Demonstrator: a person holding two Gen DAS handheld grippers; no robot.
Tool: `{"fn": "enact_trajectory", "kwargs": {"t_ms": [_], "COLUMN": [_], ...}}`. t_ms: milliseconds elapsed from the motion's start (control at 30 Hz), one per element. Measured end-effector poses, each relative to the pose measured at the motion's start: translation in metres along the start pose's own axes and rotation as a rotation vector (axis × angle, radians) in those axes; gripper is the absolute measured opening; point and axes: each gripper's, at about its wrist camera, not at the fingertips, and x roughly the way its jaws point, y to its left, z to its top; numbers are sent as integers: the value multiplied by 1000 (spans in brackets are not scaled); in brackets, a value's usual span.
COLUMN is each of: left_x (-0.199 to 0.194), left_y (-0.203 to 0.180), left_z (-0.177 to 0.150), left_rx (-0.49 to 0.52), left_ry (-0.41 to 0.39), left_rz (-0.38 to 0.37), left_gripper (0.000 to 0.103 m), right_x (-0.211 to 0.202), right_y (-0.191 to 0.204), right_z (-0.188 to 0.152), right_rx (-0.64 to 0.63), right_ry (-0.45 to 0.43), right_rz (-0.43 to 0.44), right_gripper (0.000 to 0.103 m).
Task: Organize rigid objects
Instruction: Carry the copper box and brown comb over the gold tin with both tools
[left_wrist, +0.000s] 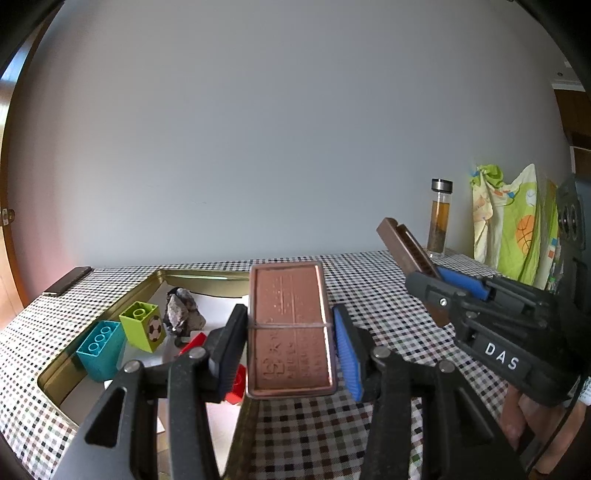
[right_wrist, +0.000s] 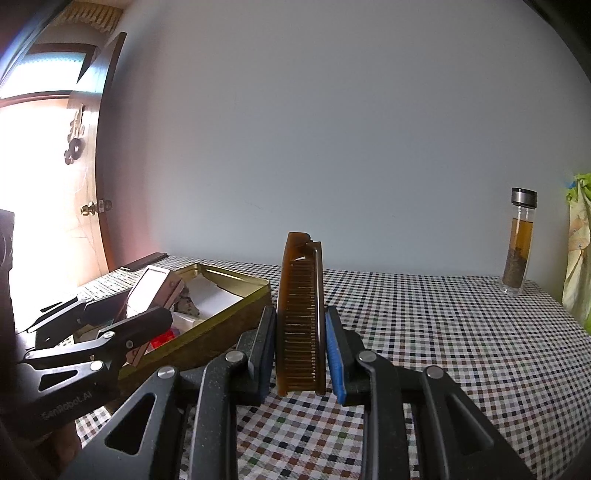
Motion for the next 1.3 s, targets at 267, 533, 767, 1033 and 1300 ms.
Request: {"fn": "enact_trajectory", "kwargs": {"t_ms": [267, 533, 767, 1033, 1300], "left_x": [-9, -16, -23, -26, -34], "left_y": [7, 14, 24, 37, 47], "left_z": [-2, -2, -5, -5, -9], "left_rx": [-2, -8, -20, -39, -44], "left_ry": [-9, -23, -30, -31, -42], "left_rz": [8, 21, 27, 42, 60], "left_gripper": [46, 46, 46, 46, 46], "right_x": [-3, 0, -2, -1, -4], "right_y": [14, 26, 34, 42, 47], "right_z": [-1, -1, -1, -1, -3], "right_rx": [-13, -18, -28, -29, -37], "right_ry": [-6, -4, -1, -3, -8], "right_rz": [22, 41, 63, 85, 101], "right_gripper": [28, 28, 28, 28, 28]}}
